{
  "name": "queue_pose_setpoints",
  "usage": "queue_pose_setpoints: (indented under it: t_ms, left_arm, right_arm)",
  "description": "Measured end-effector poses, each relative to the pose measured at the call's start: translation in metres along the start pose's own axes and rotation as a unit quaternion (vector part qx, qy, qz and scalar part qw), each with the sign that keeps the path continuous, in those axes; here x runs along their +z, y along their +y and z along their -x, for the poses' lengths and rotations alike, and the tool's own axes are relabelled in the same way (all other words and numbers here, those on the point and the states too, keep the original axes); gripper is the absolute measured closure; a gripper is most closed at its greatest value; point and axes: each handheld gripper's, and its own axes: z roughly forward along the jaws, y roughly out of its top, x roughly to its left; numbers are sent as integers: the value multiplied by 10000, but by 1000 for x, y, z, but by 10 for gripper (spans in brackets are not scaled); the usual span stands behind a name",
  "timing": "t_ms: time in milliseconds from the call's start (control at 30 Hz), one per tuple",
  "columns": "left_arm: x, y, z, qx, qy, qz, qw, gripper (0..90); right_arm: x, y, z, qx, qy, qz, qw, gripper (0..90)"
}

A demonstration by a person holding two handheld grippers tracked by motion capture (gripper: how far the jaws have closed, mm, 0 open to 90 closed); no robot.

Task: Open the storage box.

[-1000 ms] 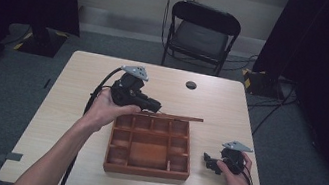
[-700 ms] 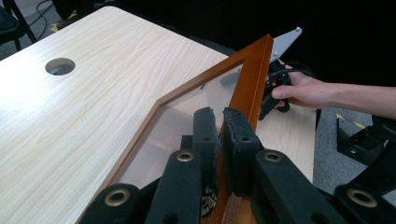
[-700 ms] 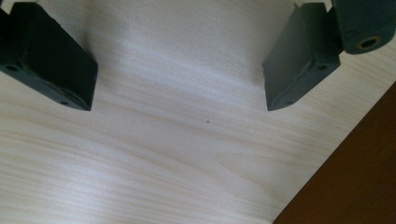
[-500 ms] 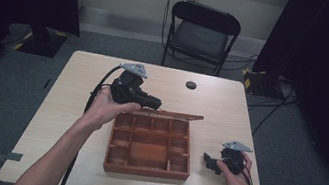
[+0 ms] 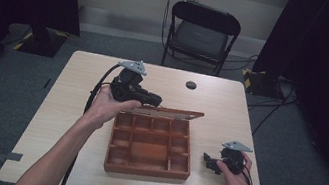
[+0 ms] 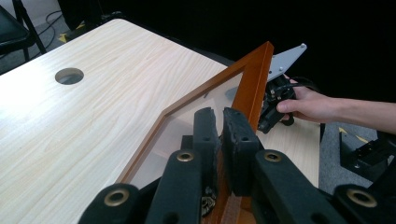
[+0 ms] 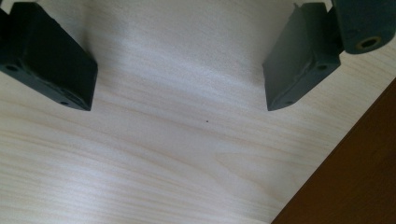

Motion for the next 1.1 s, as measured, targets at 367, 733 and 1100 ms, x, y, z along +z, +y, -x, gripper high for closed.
queue_pose_setpoints:
  t_ms: [367,733,1100]
  left_arm:
    - [-1,1,-2,-10,35,42,10000,841]
    - [1,0,0,27,96,77,9999,840]
    - [0,-1,0,43,96,85,9999,842]
  right_arm:
    - [0,0,0,-1,0,-1,10000,95]
    - [0,0,0,-8,0,5,10000,95]
    - [0,0,0,3,-3,-4,10000,95]
